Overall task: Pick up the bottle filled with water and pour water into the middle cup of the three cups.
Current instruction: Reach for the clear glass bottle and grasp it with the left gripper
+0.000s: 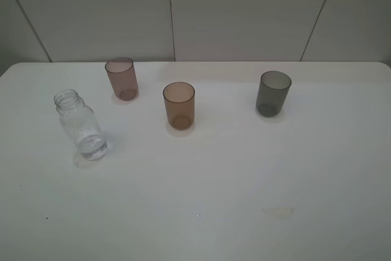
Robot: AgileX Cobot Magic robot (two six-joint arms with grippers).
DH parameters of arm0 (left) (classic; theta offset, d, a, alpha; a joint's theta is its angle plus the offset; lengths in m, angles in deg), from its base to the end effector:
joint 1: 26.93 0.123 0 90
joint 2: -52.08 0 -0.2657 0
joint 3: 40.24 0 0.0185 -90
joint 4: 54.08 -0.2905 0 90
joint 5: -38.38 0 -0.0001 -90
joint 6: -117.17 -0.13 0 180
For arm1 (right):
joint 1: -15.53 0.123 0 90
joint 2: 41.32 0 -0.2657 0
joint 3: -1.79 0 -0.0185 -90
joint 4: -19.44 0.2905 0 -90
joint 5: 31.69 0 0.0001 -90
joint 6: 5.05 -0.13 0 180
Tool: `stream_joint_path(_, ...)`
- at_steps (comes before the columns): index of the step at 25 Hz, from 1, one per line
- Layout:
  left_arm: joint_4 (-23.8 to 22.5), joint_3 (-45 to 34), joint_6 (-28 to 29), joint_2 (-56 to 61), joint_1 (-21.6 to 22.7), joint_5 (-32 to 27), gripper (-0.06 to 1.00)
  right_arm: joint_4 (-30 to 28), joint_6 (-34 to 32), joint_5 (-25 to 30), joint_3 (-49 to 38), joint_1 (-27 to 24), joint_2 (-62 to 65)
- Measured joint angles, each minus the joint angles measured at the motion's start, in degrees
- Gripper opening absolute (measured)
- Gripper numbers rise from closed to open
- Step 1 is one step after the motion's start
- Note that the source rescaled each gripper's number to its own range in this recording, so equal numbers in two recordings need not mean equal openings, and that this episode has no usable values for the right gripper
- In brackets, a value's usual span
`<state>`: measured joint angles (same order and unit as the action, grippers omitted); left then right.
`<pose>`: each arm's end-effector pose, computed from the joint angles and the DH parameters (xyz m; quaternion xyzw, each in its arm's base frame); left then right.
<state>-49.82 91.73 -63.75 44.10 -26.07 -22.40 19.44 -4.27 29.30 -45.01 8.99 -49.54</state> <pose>0.0833 -0.0072 0.2792 0.0020 0.8511 -0.0290 0.5242 0.0807 -0.0093 0.2856 0.0426 0.8470 -0.0338 0.5288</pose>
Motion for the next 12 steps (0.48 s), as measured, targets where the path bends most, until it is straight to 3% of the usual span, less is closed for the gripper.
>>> stream_joint_path(12,0.0,0.0,0.0,0.0,0.0,0.0,0.98,0.0,0.0,0.0,0.0,0.0,0.0)
